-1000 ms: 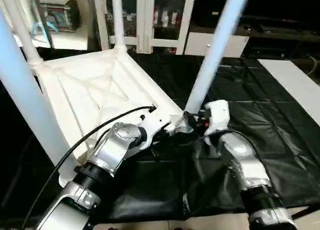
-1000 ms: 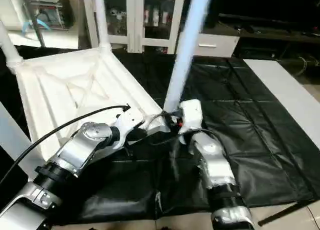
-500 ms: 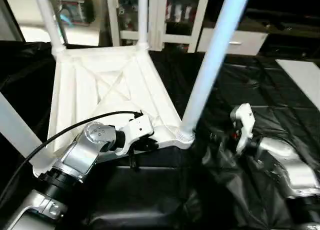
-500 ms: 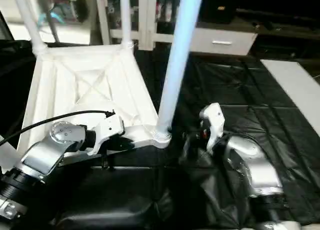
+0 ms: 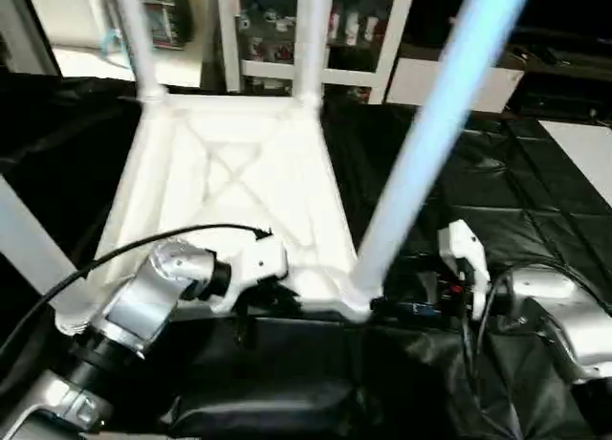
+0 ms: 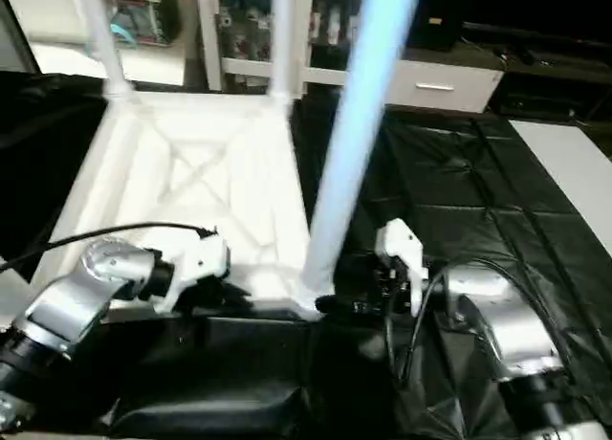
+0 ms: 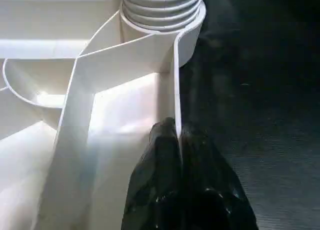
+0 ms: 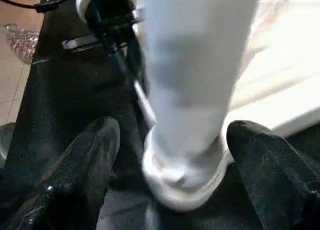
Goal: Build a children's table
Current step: Rotate leg to tighten
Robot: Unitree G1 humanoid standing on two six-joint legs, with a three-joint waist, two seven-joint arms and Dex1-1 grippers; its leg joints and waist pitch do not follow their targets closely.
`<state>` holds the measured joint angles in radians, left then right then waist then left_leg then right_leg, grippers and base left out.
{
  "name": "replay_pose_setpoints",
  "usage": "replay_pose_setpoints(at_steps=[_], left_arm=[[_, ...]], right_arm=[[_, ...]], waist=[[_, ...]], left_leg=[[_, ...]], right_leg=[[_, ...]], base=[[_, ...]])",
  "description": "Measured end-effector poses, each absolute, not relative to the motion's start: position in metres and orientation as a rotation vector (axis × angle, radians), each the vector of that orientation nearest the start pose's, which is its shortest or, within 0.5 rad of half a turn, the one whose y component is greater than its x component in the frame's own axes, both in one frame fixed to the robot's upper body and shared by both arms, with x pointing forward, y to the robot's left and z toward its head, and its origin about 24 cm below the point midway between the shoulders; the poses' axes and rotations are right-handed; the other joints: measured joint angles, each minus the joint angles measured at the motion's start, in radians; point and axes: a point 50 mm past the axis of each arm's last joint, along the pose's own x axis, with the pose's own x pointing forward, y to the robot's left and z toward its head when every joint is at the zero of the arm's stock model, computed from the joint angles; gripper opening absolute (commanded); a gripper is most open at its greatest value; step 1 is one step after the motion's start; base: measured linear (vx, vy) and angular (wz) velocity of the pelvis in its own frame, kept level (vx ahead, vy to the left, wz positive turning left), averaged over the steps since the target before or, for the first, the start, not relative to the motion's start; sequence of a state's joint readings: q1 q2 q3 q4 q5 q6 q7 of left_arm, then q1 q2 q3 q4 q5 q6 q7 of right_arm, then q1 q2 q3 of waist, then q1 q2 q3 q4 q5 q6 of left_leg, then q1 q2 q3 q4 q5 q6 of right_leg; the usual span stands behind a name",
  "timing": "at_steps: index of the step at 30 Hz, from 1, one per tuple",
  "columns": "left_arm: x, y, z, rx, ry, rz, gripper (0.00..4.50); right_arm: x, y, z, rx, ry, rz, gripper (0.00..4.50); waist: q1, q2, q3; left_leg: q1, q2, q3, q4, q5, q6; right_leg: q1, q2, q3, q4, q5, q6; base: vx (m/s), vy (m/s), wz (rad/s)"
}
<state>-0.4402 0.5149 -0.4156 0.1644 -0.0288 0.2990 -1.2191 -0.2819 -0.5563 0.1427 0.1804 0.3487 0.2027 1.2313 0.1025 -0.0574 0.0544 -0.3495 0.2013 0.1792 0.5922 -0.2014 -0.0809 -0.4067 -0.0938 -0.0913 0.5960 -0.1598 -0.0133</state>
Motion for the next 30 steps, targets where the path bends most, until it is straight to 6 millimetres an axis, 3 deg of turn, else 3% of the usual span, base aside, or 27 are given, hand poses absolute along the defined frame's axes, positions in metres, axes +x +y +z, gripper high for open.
replay_pose_setpoints(at_steps=[10,23,30], left_arm=[[0.275,0.127,0.06,0.499,0.509,-1.466,0.0],[0.27,0.132,0.062,0.512,0.531,-1.481,0.0],[0.266,0.134,0.063,0.51,0.544,-1.5,0.0]], right_arm=[[0.265,-0.178,0.065,-0.129,0.308,1.374,3.54],[0.262,-0.178,0.066,-0.09,0.323,1.402,2.35],[0.258,-0.175,0.066,-0.084,0.329,1.421,1.98]], waist=[[0.007,-0.002,-0.001],[0.009,-0.003,-0.001],[0.007,-0.002,-0.001]], left_leg=[[-0.001,0.001,0.0,0.002,0.0,0.0],[-0.001,0.001,0.001,0.002,0.0,0.0],[0.0,0.001,0.001,0.002,0.0,0.0]], right_leg=[[0.001,0.0,0.0,0.0,-0.001,0.001],[0.001,0.0,0.0,0.0,-0.001,0.001],[0.001,0.001,0.0,0.001,-0.001,0.001]], base=[[0.0,0.0,0.0],[0.0,0.0,0.0],[0.0,0.0,0.0]])
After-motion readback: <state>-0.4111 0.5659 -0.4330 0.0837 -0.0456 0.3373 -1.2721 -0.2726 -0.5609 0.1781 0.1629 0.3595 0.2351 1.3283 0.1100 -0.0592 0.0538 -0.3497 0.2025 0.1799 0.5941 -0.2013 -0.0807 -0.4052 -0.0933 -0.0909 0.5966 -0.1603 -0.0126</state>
